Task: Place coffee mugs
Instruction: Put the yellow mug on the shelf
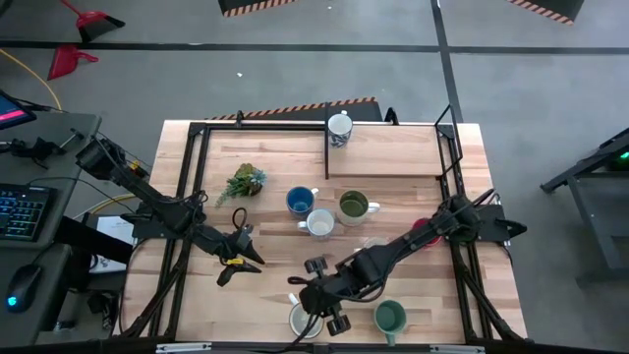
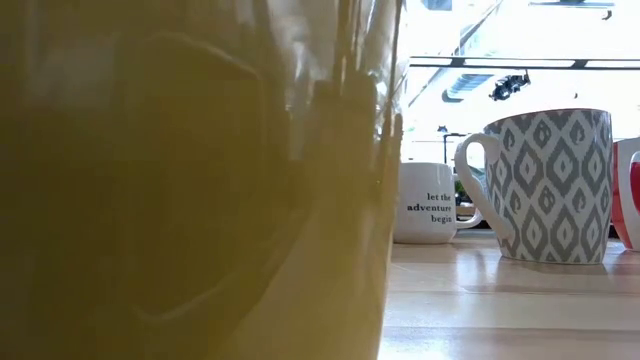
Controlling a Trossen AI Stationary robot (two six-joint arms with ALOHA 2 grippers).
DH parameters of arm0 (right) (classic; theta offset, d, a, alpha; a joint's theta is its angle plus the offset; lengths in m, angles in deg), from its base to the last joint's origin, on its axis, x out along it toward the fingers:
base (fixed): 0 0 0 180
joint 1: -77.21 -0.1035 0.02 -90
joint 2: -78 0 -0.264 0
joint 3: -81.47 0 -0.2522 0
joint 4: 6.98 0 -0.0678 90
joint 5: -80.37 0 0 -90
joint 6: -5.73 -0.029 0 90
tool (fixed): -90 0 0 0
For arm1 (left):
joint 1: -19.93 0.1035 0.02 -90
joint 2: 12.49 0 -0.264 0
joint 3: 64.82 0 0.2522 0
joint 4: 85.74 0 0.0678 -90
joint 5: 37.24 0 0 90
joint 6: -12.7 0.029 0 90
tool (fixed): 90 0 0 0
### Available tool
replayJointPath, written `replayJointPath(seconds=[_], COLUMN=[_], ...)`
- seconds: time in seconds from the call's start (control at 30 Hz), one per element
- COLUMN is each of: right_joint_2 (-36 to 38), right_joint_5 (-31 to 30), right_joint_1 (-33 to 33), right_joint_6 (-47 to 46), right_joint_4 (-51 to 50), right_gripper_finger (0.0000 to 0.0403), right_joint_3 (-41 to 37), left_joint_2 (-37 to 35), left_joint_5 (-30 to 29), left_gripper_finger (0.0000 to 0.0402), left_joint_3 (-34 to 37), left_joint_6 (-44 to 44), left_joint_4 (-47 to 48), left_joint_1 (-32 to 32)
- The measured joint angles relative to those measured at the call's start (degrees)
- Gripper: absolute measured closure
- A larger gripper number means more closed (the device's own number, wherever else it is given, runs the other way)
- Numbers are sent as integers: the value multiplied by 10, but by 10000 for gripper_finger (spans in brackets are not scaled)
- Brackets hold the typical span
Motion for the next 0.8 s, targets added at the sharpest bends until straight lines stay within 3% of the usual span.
replayJointPath(seconds=[0.8], right_joint_2=[-38], right_joint_5=[-10], right_joint_1=[-4], right_joint_6=[-62], right_joint_4=[57], right_gripper_finger=[299], right_joint_3=[-16], left_joint_2=[0], left_joint_5=[0], left_gripper_finger=[289], left_joint_3=[0], left_joint_6=[0], left_joint_4=[0], left_joint_1=[0])
